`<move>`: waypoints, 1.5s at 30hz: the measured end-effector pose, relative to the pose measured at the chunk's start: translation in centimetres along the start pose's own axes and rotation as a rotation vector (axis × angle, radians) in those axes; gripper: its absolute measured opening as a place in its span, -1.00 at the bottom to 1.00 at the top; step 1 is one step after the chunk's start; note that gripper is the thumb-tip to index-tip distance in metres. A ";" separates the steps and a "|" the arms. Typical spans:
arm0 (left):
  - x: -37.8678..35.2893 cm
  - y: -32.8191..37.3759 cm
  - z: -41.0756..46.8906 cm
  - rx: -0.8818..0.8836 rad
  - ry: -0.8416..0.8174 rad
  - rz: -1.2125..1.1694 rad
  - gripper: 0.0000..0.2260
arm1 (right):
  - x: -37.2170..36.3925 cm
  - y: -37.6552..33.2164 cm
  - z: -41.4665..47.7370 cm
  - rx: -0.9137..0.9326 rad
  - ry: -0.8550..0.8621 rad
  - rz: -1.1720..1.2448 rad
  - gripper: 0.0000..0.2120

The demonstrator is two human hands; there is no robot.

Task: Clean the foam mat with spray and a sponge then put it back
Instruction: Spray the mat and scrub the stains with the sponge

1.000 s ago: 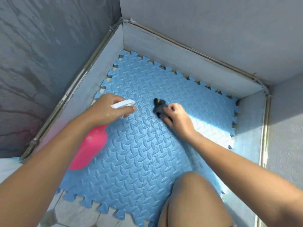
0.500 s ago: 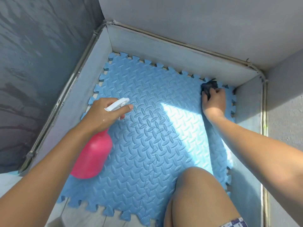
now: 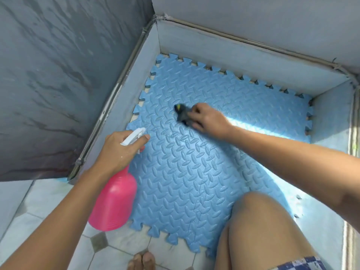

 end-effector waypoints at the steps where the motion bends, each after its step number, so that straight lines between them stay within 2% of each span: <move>1: 0.3 -0.5 -0.8 -0.003 0.001 -0.004 -0.58 | 0.9 2.8 1.4 -0.176 0.082 -0.047 -0.68; 4: 1.7 -2.3 -3.5 -0.022 0.047 -0.060 -0.46 | 2.2 8.9 3.9 -0.742 0.287 -0.044 -0.67; 5: 2.3 -3.1 -4.2 -0.032 0.093 -0.081 -0.46 | 1.9 9.2 4.7 -0.848 0.345 -0.037 -0.67; 6: 3.0 -3.7 -5.0 -0.039 0.139 -0.102 -0.50 | 1.1 8.2 5.4 -0.879 0.369 -0.045 -0.67; 8: 4.0 -4.2 -6.1 -0.060 0.193 -0.164 -0.66 | -0.6 3.9 6.6 -0.747 0.339 -0.049 -0.68; 10: 4.8 -5.1 -7.4 -0.068 0.210 -0.226 -0.79 | -3.0 -3.6 7.2 -0.493 0.252 0.014 -0.71; 13: 5.3 -5.7 -8.7 -0.061 0.210 -0.298 -0.82 | -6.3 -15.0 4.5 -0.125 0.066 0.203 -0.74; 15: 5.6 -5.8 -9.2 -0.071 0.210 -0.293 -0.78 | -8.1 -20.4 1.2 0.165 -0.164 0.294 -0.77; 17: 6.3 -6.2 -9.9 -0.079 0.204 -0.300 -0.78 | -8.9 -22.3 -1.5 0.421 -0.340 0.299 -0.74; 19: 7.2 -6.8 -10.7 -0.073 0.193 -0.289 -0.77 | -8.4 -20.8 -1.2 0.529 -0.365 0.267 -0.74; 21: 7.9 -7.6 -11.8 -0.061 0.175 -0.260 -0.81 | -7.6 -17.5 1.2 0.386 -0.248 0.181 -0.75; 23: 8.4 -8.4 -13.1 -0.033 0.196 -0.213 -0.85 | -6.3 -13.3 4.5 0.013 -0.024 0.104 -0.76; 25: 9.0 -9.8 -14.3 0.008 0.264 -0.192 -0.86 | -5.6 -10.1 7.1 -0.399 0.124 0.110 -0.78; 26: 9.3 -10.6 -14.9 0.028 0.304 -0.191 -0.85 | -5.8 -9.7 7.9 -0.535 0.156 0.107 -0.77; 27: 9.7 -11.5 -15.3 0.048 0.347 -0.186 -0.81 | -6.2 -10.0 8.5 -0.597 0.167 0.088 -0.76; 29: 11.1 -13.6 -16.0 0.100 0.449 -0.158 -0.72 | -7.4 -12.7 8.6 -0.543 0.149 0.089 -0.77; 33: 14.6 -16.7 -16.2 0.125 0.659 -0.106 -0.74 | -10.6 -21.4 6.4 -0.199 0.012 0.170 -0.81; 35: 15.7 -17.1 -15.9 0.120 0.712 -0.095 -0.70 | -11.6 -24.6 4.6 -0.087 -0.055 0.178 -0.81; 37: 16.1 -17.6 -15.4 0.147 0.732 -0.098 -0.64 | -12.1 -25.8 3.6 -0.053 -0.085 0.191 -0.83; 41: 17.1 -19.0 -14.8 0.156 0.648 -0.156 -0.45 | -12.0 -25.2 3.8 -0.012 -0.121 0.190 -0.82; 43: 17.8 -20.0 -14.9 0.197 0.501 -0.127 -0.28 | -12.1 -25.2 3.9 -0.005 -0.131 0.185 -0.80; 45: 18.9 -20.3 -15.5 0.230 0.310 0.028 -0.10 | -12.1 -25.1 4.0 -0.003 -0.148 0.185 -0.78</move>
Point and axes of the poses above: each hand's wrist, its own z-axis towards the middle knuckle, its own x-axis out of the back of the hand, y = z × x, the point moved 2 cm from there along z, towards the middle knuckle, and after that the axes turned 6 degrees about z, right-handed, at the moved point
